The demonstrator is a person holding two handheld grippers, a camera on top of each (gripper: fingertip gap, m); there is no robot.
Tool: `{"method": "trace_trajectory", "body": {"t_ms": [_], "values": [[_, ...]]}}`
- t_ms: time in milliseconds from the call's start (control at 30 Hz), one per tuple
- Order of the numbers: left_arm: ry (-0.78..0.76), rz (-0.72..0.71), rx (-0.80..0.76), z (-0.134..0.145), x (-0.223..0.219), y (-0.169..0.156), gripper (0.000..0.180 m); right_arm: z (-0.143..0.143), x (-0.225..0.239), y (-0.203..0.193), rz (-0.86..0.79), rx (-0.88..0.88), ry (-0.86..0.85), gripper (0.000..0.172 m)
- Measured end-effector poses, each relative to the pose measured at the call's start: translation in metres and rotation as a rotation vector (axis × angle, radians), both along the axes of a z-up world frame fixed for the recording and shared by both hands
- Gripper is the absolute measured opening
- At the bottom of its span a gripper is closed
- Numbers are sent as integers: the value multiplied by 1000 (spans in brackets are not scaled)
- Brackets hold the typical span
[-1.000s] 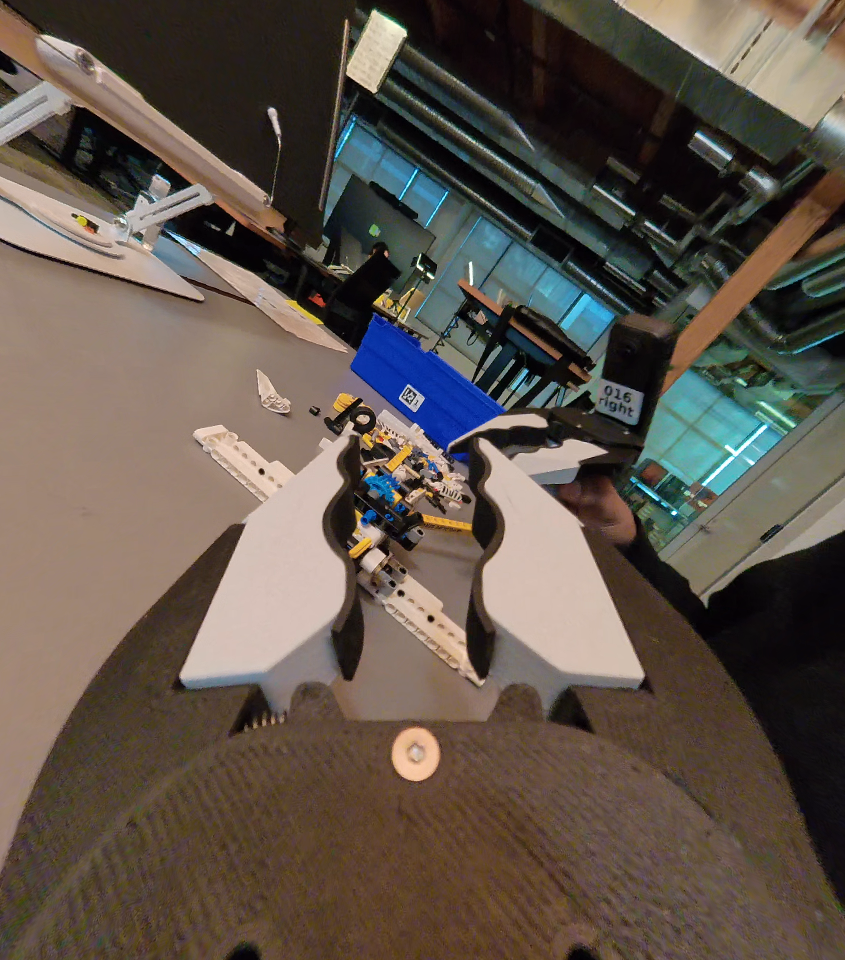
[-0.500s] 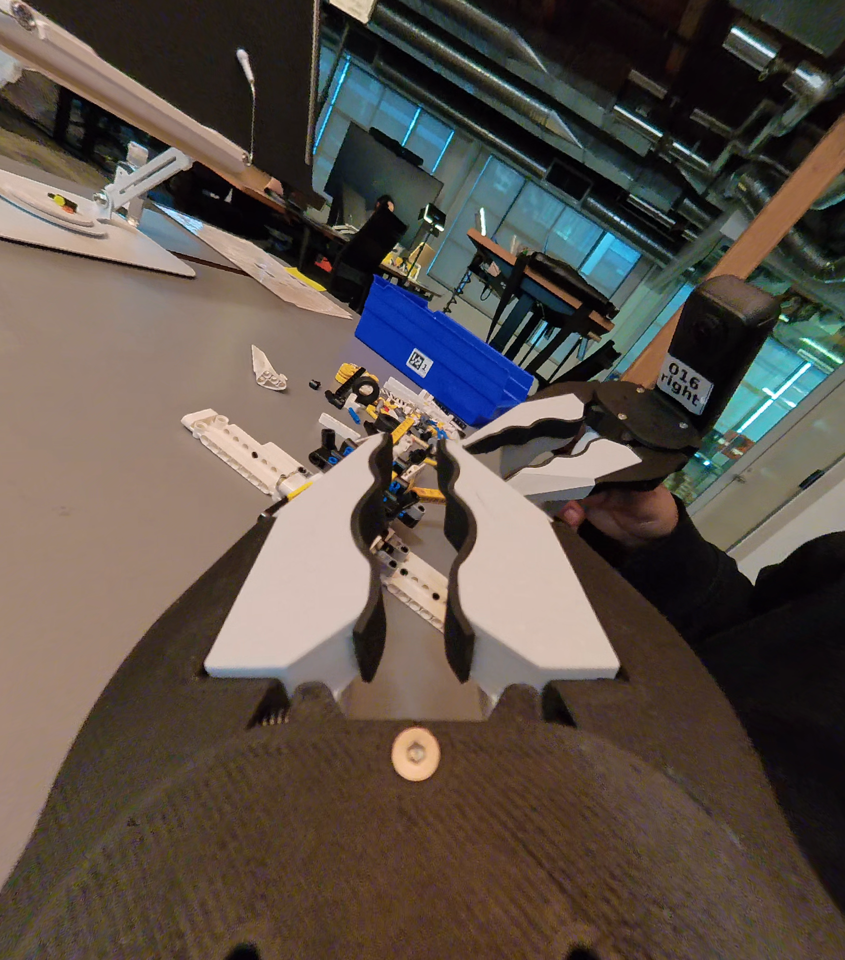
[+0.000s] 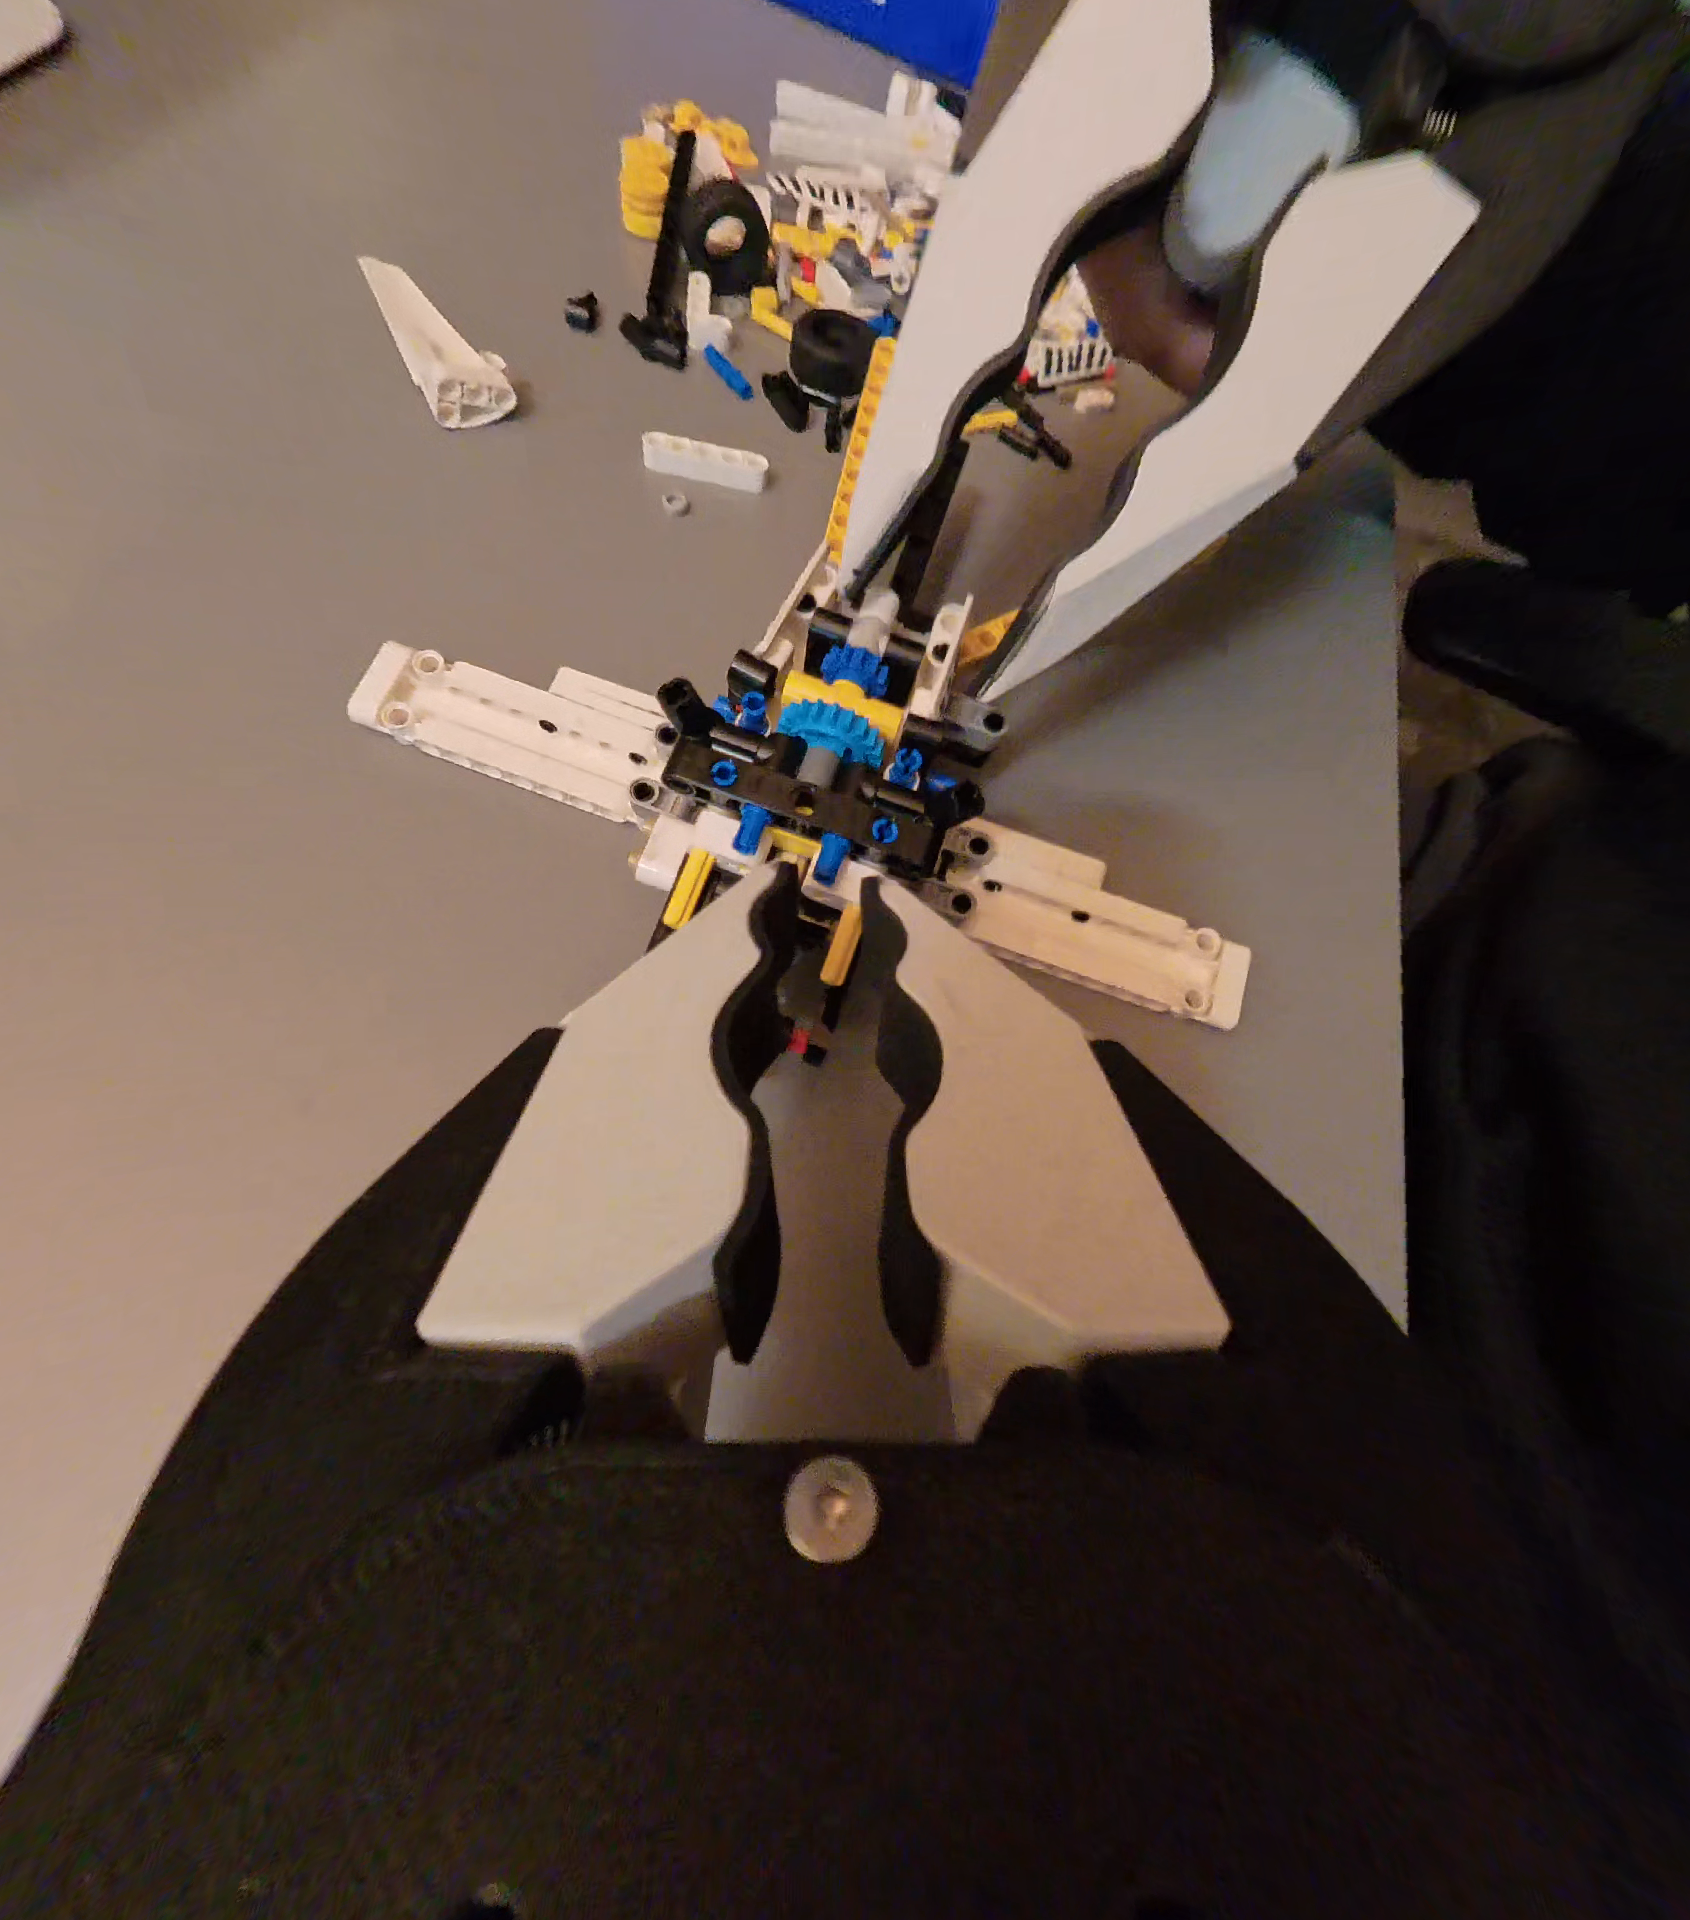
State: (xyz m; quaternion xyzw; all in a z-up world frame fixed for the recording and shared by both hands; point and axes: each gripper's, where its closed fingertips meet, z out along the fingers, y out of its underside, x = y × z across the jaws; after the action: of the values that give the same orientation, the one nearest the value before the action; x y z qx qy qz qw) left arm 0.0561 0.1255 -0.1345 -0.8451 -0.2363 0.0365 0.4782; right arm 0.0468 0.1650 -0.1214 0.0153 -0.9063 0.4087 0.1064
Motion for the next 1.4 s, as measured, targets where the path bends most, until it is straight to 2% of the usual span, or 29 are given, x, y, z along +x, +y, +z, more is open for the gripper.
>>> {"method": "trace_trajectory", "body": {"t_ms": [100, 267, 533, 733, 833, 1033, 1400], "values": [[-26, -25, 42, 0, 0, 3, 6, 3, 0, -5, 49, -12, -34, 23], [-48, -42, 101, 0, -3, 4, 9, 1, -7, -6, 79, -8, -97, 18], [-74, -103, 138, 0, 0, 10, 3, 1, -9, -1, 124, -21, -246, 18], [-80, -111, 156, 0, 1, 14, 3, 1, -5, -9, 177, 31, -205, 28], [-62, -117, 148, 0, 2, 15, 2, -2, -2, -12, 203, 64, -194, 26], [-47, -122, 142, 0, 4, 17, 2, 2, 3, -17, 249, 36, -197, 31], [-31, -115, 139, -1, 5, 18, 2, -3, 2, -21, 268, 76, -134, 14]]}}
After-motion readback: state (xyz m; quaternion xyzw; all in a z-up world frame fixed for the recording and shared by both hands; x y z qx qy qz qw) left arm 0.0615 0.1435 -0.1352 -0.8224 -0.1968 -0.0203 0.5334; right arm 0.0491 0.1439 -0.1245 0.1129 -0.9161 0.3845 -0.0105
